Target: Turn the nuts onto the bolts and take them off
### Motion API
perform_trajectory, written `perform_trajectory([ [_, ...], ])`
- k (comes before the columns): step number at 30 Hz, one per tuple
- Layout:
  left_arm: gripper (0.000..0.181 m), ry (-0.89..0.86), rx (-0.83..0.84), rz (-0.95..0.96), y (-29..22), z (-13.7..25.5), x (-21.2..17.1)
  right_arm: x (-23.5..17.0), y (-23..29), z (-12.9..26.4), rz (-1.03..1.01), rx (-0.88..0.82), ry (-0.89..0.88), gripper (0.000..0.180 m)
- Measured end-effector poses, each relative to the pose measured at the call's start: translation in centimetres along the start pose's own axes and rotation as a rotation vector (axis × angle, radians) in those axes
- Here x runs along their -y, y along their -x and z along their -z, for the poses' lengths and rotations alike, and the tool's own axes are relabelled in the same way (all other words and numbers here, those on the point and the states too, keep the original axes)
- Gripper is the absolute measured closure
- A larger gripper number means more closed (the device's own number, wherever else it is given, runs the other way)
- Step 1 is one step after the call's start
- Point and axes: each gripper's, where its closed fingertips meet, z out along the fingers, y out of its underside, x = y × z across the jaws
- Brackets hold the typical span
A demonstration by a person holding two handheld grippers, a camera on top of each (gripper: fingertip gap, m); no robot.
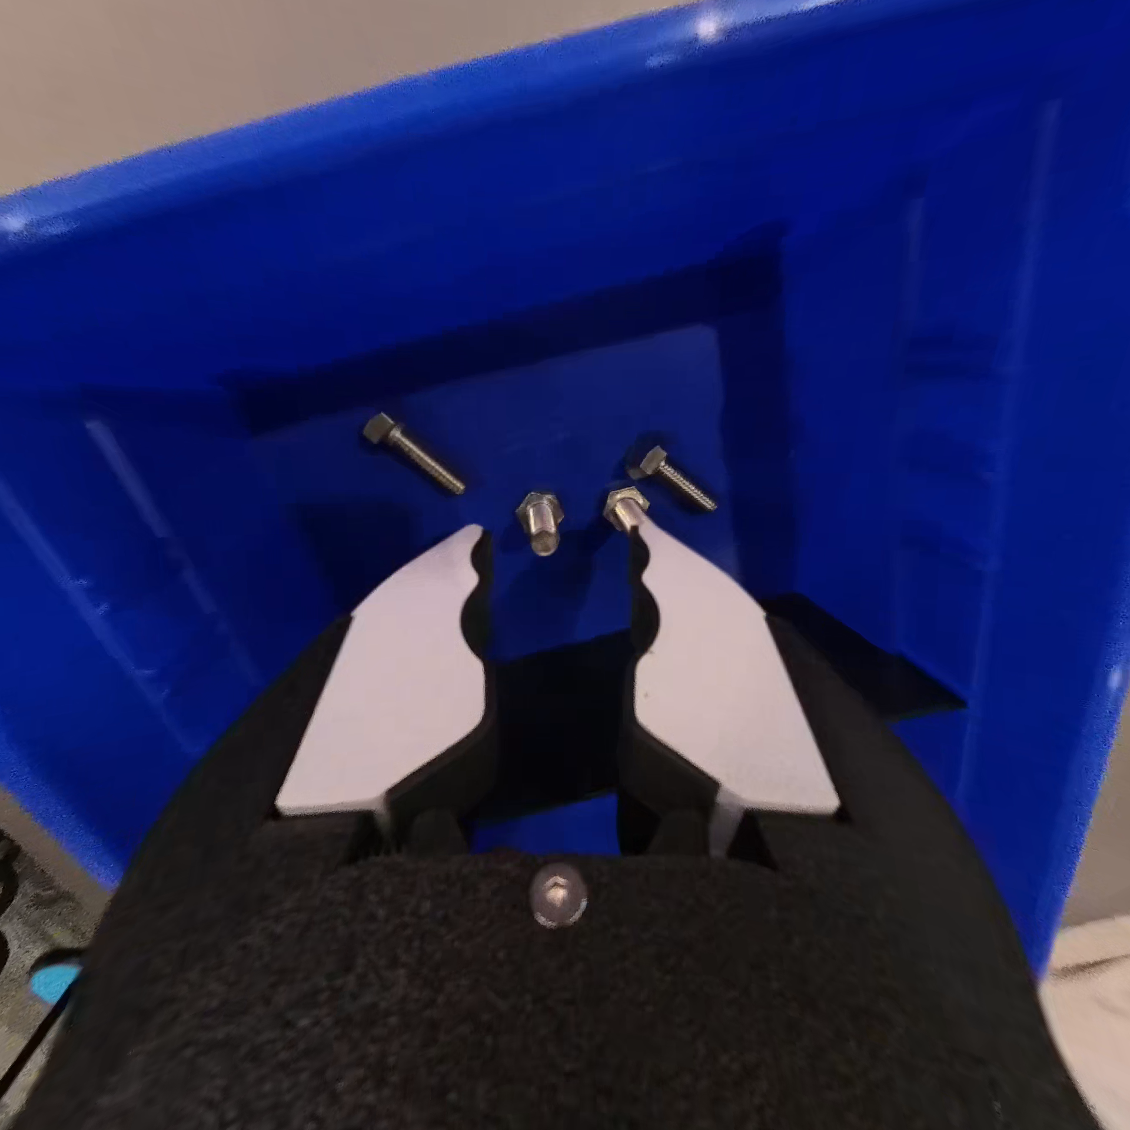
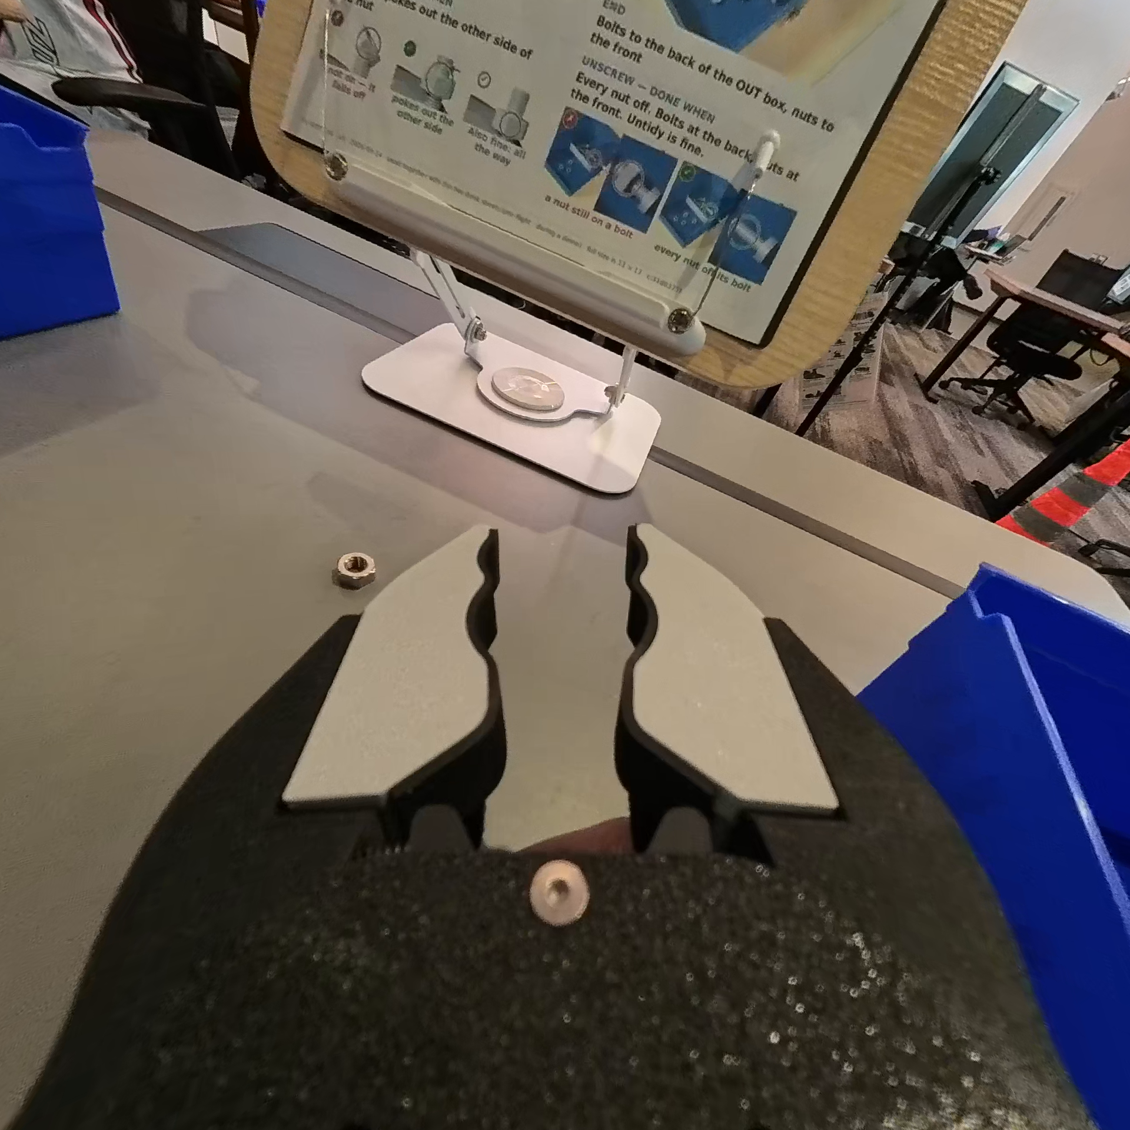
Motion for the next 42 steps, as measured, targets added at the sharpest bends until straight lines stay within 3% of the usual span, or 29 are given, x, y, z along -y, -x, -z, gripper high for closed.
perform_trajectory([
  [2,0.146,-0.028,-0.028,0.016,-0.1,-0.2,0.5,0.1,0.1,0.0,0.009,-0.002,-0.001,0.14],
  [4,0.179,-0.041,0.001,0.033,0.5,-0.4,0.7,0.1,0.2,0.0,0.016,-0.003,-0.002,0.141],
  [5,0.181,-0.035,0.035,0.027,1.0,-0.6,0.5,0.0,0.2,0.0,0.018,-0.003,0.0,0.141],
  [10,0.181,0.019,0.013,0.007,0.9,-2.5,-0.7,-0.1,0.0,0.0,0.015,-0.009,0.004,0.141],
  [15,0.18,-0.013,-0.007,-0.009,0.4,-1.4,-0.4,-0.4,0.1,-0.2,0.019,-0.007,0.012,0.142],
  [25,0.181,-0.295,-0.084,-0.1,-2.9,9.3,1.9,-0.1,0.2,-0.1,0.023,-0.001,0.006,0.143],
  [28,0.181,-0.314,-0.066,-0.151,-3.6,10.7,1.3,0.2,0.4,0.0,0.034,0.0,-0.003,0.143],
  [29,0.171,-0.308,-0.068,-0.163,-3.8,10.8,1.1,0.2,0.5,0.1,0.039,0.0,-0.003,0.143],
  [30,0.156,-0.291,-0.072,-0.167,-3.9,10.6,0.9,0.2,0.6,0.1,0.045,0.0,-0.003,0.143],
  [33,0.138,-0.203,-0.058,-0.168,-3.2,8.8,0.2,0.2,0.8,0.1,0.059,0.002,0.0,0.143],
  [42,0.138,0.092,-0.083,-0.086,-0.6,0.7,-1.2,0.7,1.7,0.1,0.122,0.015,-0.002,0.143],
])
